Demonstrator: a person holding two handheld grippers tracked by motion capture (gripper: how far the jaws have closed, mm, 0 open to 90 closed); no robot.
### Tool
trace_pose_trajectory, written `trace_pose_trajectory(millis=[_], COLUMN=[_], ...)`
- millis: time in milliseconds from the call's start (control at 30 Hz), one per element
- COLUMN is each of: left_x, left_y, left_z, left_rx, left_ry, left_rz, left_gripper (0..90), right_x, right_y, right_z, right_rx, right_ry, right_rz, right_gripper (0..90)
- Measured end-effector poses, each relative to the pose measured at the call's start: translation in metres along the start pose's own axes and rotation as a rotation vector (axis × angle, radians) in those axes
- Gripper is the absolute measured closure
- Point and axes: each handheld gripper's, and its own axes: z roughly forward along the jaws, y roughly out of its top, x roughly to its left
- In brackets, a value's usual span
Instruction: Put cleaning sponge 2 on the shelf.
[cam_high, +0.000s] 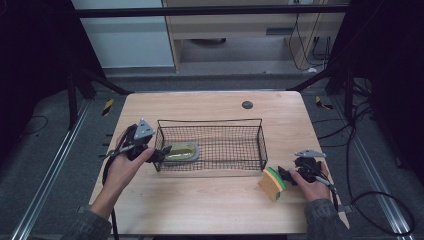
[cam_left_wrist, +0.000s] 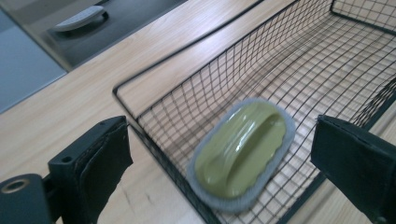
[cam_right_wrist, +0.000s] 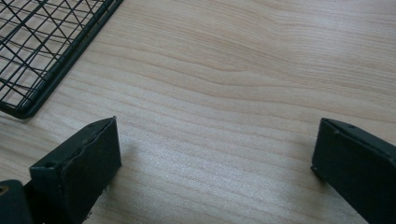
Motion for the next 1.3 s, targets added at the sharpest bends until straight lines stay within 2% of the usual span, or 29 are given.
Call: trace_pose_trajectory(millis=[33,67,100,133,167,200,300,333,433,467,533,600,633,700,733,767,833,867,900,967,1000,1067,1167,1267,1300], left_x=[-0.001,-0.001,-0.003,-0.003,-0.005,-0.007,-0.013,-0.013,-0.017,-0.017,-0.017,-0.016,-0.017,-0.018,-0.018,-0.015,-0.014,-0.014,-0.014,-0.013,-0.012,-0.011,-0.009,-0.008,-0.008], left_y=[-0.007,-0.007,-0.02,-0.02,-0.035,-0.042,-0.061,-0.061,-0.083,-0.083,-0.1,-0.109,-0.112,-0.117,-0.117,-0.118,-0.121,-0.121,-0.122,-0.125,-0.127,-0.129,-0.133,-0.134,-0.136], left_z=[-0.002,-0.002,-0.007,-0.007,-0.01,-0.012,-0.016,-0.016,-0.017,-0.017,-0.008,-0.002,0.001,0.005,0.005,0.005,0.007,0.007,0.008,0.009,0.012,0.014,0.018,0.019,0.02], left_rx=[-0.005,-0.005,-0.024,-0.024,-0.039,-0.031,0.0,0.0,0.06,0.06,0.102,0.122,0.129,0.144,0.144,0.133,0.141,0.141,0.146,0.147,0.154,0.164,0.166,0.156,0.139], left_ry=[0.011,0.011,0.025,0.025,0.017,0.006,0.021,0.021,0.019,0.019,0.008,-0.003,-0.006,-0.013,-0.013,-0.011,-0.009,-0.009,-0.007,-0.017,-0.015,-0.011,-0.019,-0.019,-0.023], left_rz=[-0.012,-0.012,-0.051,-0.051,-0.099,-0.107,-0.105,-0.105,-0.103,-0.103,-0.11,-0.13,-0.14,-0.131,-0.131,-0.154,-0.161,-0.161,-0.157,-0.176,-0.183,-0.189,-0.21,-0.215,-0.215], left_gripper=[4.0,4.0,4.0,4.0,4.1,4.1,4.1,4.0,3.7,3.7,3.8,4.1,4.2,4.4,4.4,4.5,4.4,4.4,4.4,4.3,4.2,4.1,2.6,0.1,0.0], right_x=[0.0,-0.001,-0.002,-0.002,-0.003,-0.004,-0.004,-0.004,-0.004,-0.003,-0.002,0.0,0.001,0.002,0.002,0.005,0.009,0.009,0.015,0.019,0.027,0.03,0.045,0.053,0.056], right_y=[0.001,0.001,0.002,0.002,0.002,0.002,0.002,0.002,0.005,0.006,0.007,0.008,0.009,0.013,0.013,0.018,0.025,0.025,0.033,0.038,0.046,0.05,0.068,0.079,0.082], right_z=[0.0,-0.001,-0.002,-0.002,-0.005,-0.007,-0.014,-0.014,-0.027,-0.03,-0.039,-0.049,-0.054,-0.067,-0.067,-0.079,-0.09,-0.09,-0.102,-0.107,-0.115,-0.118,-0.129,-0.132,-0.132], right_rx=[0.0,0.004,0.01,0.01,0.017,0.02,0.027,0.027,0.042,0.053,0.084,0.113,0.122,0.137,0.137,0.153,0.154,0.154,0.152,0.151,0.145,0.142,0.144,0.152,0.158], right_ry=[-0.001,-0.001,0.001,0.001,-0.014,-0.03,-0.051,-0.051,-0.057,-0.056,-0.047,-0.033,-0.03,-0.024,-0.024,-0.021,-0.017,-0.017,-0.004,0.003,0.021,0.028,0.063,0.086,0.096], right_rz=[0.003,0.002,0.007,0.007,0.005,-0.006,0.003,0.003,-0.005,-0.009,-0.006,-0.011,-0.008,-0.004,-0.004,-0.009,-0.018,-0.018,-0.027,-0.029,-0.05,-0.057,-0.097,-0.117,-0.118], right_gripper=[3.3,4.9,6.7,6.7,10.4,10.6,13.8,13.8,19.1,20.3,21.7,21.8,21.8,22.3,22.3,22.3,22.4,22.4,22.9,23.1,23.4,24.0,27.1,28.6,28.8])
